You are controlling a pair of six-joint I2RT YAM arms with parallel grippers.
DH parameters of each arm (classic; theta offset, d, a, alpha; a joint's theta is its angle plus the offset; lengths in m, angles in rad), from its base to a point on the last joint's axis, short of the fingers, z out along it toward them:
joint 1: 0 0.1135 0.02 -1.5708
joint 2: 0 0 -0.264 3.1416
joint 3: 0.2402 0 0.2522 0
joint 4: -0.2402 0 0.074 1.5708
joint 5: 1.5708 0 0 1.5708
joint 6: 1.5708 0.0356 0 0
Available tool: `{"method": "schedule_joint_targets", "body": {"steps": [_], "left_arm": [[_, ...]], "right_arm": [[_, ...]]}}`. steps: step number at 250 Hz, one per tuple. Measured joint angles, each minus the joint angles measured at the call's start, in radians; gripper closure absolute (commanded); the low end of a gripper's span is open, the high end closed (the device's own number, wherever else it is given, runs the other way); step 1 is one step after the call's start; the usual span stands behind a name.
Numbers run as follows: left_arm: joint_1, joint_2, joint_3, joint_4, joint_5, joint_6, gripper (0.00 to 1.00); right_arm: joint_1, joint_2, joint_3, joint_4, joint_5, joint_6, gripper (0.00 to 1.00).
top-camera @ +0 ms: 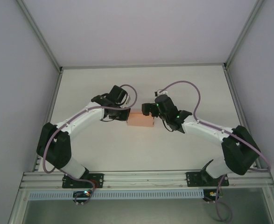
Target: Assemble paper box
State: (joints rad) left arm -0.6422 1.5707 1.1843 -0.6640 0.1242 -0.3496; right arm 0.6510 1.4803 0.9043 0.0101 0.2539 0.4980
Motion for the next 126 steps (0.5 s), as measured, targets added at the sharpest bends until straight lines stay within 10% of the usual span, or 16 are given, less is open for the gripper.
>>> {"method": "schedule_joint_targets", "body": {"steps": [40,126], "left_arm": [[-0.001,0.001,0.0,0.004,0.014,0.007,1.0],[-0.021,-0.012,0.0,-0.03,0.026,0.029,0.59]], "right_arm": [[-0.007,0.04,-0.039,-0.005,-0.017,0.042,0.15],[-0.003,0.041,-0.133,0.185,-0.043,0.138,0.32]]}}
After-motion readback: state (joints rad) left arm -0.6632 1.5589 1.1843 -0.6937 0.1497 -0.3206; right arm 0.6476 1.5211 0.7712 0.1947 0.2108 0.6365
